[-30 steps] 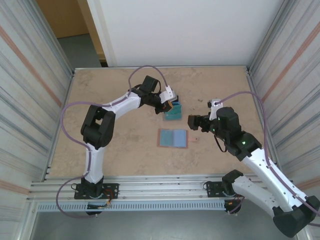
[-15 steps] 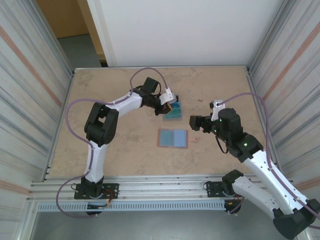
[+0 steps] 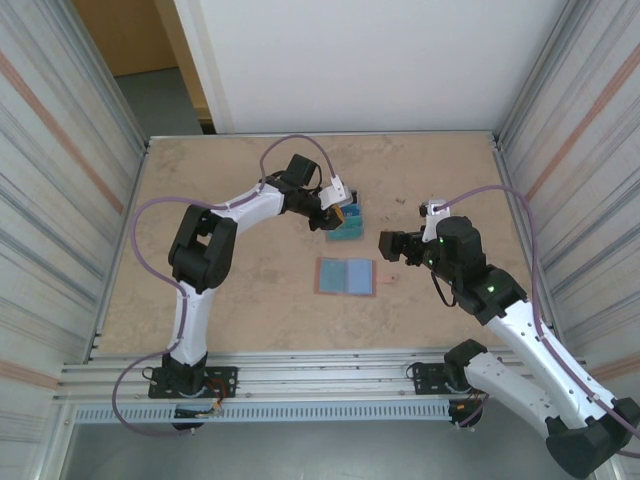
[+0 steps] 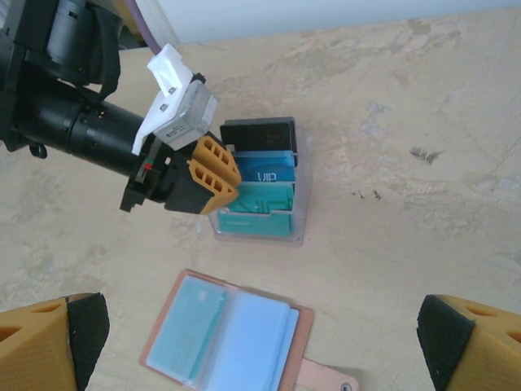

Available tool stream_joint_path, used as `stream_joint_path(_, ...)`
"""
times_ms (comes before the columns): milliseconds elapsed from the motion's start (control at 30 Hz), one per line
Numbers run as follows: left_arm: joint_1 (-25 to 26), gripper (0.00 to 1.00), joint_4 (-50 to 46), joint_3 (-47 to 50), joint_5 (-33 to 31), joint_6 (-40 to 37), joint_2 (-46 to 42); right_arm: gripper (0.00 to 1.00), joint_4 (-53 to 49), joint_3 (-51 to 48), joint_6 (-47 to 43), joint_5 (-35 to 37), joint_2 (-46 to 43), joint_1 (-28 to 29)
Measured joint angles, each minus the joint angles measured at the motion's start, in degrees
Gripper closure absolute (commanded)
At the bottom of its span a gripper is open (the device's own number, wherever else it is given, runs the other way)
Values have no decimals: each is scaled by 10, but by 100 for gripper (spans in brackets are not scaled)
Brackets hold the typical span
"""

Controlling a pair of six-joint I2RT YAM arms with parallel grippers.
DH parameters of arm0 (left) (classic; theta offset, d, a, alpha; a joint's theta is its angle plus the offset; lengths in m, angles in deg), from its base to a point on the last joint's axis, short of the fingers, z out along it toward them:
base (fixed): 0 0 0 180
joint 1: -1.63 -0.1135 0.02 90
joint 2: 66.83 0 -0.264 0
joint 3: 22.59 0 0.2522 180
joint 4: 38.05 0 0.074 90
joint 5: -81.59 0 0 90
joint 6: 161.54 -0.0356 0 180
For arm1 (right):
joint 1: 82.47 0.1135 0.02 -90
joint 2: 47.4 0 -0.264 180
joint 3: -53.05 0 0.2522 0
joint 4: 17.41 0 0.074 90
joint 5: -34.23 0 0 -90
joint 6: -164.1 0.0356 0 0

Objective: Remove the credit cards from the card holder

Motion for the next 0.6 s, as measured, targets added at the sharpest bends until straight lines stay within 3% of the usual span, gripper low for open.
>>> stream_joint_path(133, 0, 77, -3, 3, -2, 1, -12, 0, -2, 0, 6, 0, 0, 0)
stream_joint_path(300, 1, 75, 26, 59, -19, 21, -95, 5, -13, 0, 15, 1, 15, 0)
stream_joint_path(367, 3, 56, 53, 97, -31, 37, -143, 5, -22, 0, 22, 3, 28, 0)
stream_joint_path(467, 12, 52, 102, 162, -57, 60, -212, 7, -32, 0, 31, 9, 46, 2)
stream_joint_path(567, 30, 23, 148, 233, -87, 87, -269, 9, -38, 0, 45, 24, 67, 10)
stream_joint_path(600, 37, 18, 162, 254, -97, 92, -284, 10, -40, 0, 48, 29, 74, 13)
